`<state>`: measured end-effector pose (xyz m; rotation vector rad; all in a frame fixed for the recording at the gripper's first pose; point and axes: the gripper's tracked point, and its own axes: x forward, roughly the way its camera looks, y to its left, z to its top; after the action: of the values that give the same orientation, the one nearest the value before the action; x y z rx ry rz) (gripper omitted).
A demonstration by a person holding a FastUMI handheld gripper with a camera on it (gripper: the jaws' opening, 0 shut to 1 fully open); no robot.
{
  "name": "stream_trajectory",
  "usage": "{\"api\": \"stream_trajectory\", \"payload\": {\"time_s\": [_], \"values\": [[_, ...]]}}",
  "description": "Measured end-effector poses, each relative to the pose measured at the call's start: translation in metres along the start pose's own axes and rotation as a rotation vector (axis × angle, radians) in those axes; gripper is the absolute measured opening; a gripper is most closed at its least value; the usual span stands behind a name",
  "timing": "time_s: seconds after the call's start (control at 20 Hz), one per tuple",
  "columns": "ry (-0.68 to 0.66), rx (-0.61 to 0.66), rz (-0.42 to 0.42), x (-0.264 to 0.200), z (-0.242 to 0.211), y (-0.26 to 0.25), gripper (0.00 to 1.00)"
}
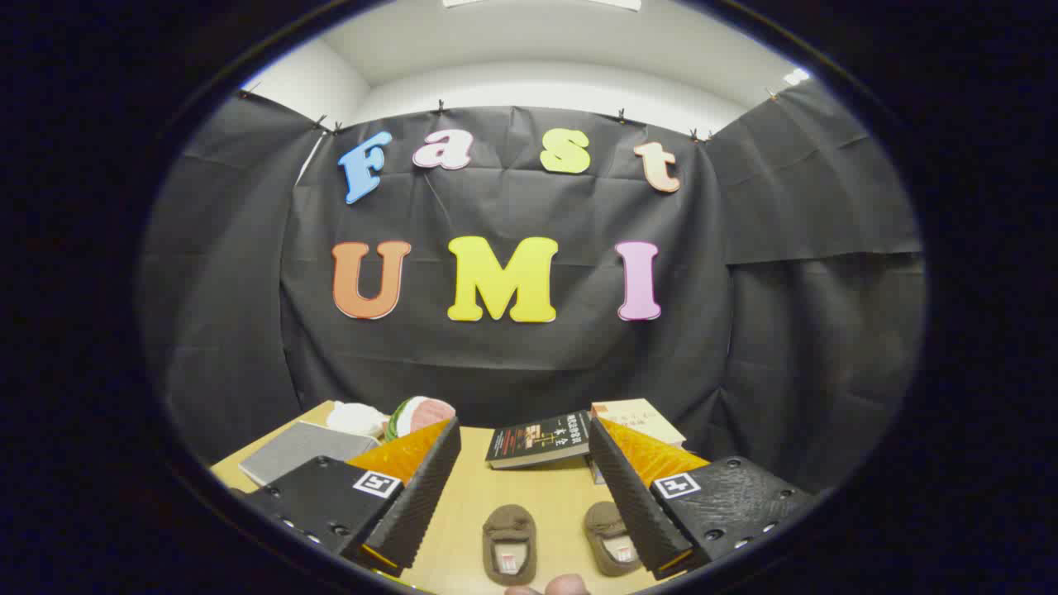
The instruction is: Open the storage box then place both shoes into the box .Put the left shoe in first, then the right shoe, with the right side of both shoes facing outward in a uniform manner.
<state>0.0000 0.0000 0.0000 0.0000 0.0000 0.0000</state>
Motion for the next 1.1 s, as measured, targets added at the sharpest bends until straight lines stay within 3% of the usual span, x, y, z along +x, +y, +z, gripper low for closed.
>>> {"api": "stream_trajectory", "payload": {"time_s": [1.1], "values": [[-0.007, -0.017, 0.035, 0.0, 0.008, 0.006, 0.95]]}}
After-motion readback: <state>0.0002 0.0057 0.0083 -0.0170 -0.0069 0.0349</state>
